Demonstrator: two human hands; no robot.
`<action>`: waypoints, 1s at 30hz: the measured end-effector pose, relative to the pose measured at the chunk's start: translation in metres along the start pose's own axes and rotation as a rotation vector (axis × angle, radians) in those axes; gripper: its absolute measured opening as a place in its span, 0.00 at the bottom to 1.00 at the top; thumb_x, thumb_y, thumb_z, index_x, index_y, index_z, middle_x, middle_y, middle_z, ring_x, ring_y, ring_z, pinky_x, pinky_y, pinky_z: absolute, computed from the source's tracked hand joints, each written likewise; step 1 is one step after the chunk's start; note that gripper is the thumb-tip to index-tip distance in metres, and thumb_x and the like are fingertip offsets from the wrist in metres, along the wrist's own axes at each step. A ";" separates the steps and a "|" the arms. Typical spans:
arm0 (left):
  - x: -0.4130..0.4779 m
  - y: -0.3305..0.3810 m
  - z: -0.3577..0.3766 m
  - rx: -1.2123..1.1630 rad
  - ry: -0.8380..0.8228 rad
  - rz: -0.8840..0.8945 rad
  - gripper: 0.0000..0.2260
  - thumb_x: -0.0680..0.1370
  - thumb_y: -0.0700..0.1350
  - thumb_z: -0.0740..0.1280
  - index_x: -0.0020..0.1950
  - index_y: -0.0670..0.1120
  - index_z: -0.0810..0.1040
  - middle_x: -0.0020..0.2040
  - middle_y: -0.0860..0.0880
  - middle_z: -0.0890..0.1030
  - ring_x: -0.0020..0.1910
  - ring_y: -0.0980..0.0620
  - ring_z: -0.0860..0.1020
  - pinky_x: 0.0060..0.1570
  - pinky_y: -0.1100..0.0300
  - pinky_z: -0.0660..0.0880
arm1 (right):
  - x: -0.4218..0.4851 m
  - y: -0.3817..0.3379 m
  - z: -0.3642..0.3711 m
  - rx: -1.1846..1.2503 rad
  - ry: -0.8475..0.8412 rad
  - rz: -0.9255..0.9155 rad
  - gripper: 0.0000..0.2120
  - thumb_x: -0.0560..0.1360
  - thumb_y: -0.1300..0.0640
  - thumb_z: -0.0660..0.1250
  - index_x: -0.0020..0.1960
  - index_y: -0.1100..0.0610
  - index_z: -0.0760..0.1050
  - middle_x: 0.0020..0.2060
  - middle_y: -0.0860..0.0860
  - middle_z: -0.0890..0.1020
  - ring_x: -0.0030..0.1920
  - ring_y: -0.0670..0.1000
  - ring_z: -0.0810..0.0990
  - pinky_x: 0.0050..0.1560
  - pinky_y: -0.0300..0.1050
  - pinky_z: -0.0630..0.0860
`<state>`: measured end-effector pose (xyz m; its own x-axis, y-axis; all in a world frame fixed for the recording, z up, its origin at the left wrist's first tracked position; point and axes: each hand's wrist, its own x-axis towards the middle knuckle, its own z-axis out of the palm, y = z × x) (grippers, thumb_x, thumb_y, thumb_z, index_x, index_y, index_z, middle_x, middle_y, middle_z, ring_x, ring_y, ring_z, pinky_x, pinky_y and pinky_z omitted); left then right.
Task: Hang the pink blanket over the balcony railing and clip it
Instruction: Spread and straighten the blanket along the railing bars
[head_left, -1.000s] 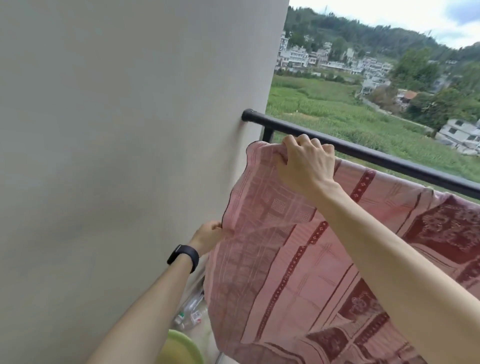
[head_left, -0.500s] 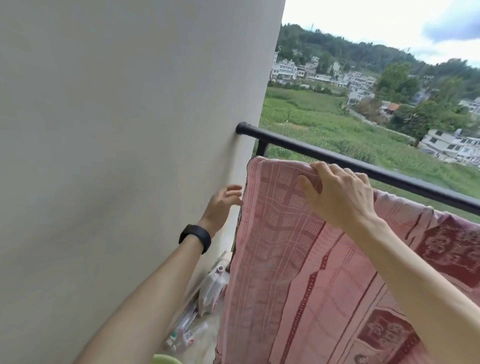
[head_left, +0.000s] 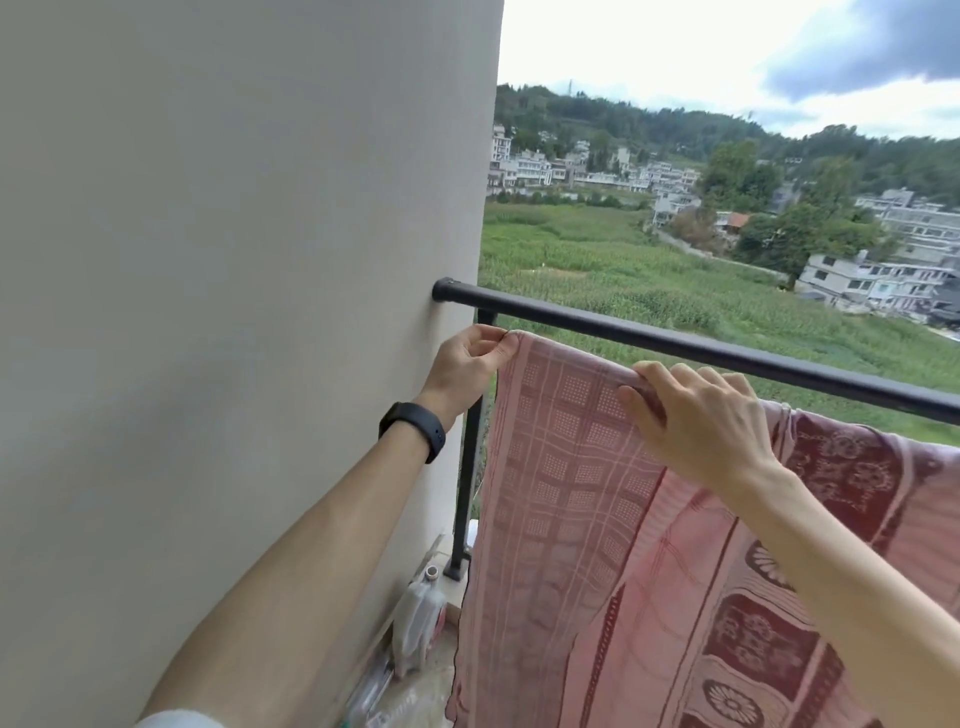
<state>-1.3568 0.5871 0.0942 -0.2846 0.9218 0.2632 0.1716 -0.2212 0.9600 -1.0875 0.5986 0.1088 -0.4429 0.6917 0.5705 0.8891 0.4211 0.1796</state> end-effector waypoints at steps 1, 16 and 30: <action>0.002 -0.004 0.003 -0.006 -0.001 0.000 0.14 0.76 0.58 0.70 0.54 0.49 0.79 0.51 0.49 0.84 0.52 0.54 0.82 0.52 0.58 0.77 | -0.002 0.001 0.002 -0.005 0.004 0.003 0.25 0.80 0.34 0.50 0.65 0.48 0.73 0.49 0.49 0.83 0.48 0.54 0.81 0.56 0.54 0.73; 0.022 -0.057 -0.036 -0.145 0.182 -0.148 0.13 0.78 0.55 0.68 0.53 0.47 0.82 0.44 0.52 0.82 0.45 0.52 0.80 0.46 0.57 0.77 | -0.019 -0.011 0.032 -0.020 0.064 0.167 0.29 0.79 0.29 0.49 0.52 0.51 0.77 0.44 0.50 0.83 0.44 0.54 0.80 0.52 0.53 0.74; 0.035 -0.076 -0.090 -0.049 0.432 -0.067 0.08 0.81 0.49 0.65 0.56 0.46 0.75 0.55 0.45 0.80 0.52 0.48 0.79 0.49 0.57 0.75 | -0.050 -0.041 0.073 0.096 0.367 0.057 0.17 0.83 0.54 0.60 0.70 0.53 0.74 0.67 0.51 0.77 0.68 0.56 0.74 0.71 0.57 0.65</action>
<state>-1.4641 0.6072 0.0391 -0.6637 0.7191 0.2056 0.0973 -0.1895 0.9770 -1.1104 0.5899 0.0146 -0.3067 0.4665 0.8297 0.8885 0.4529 0.0738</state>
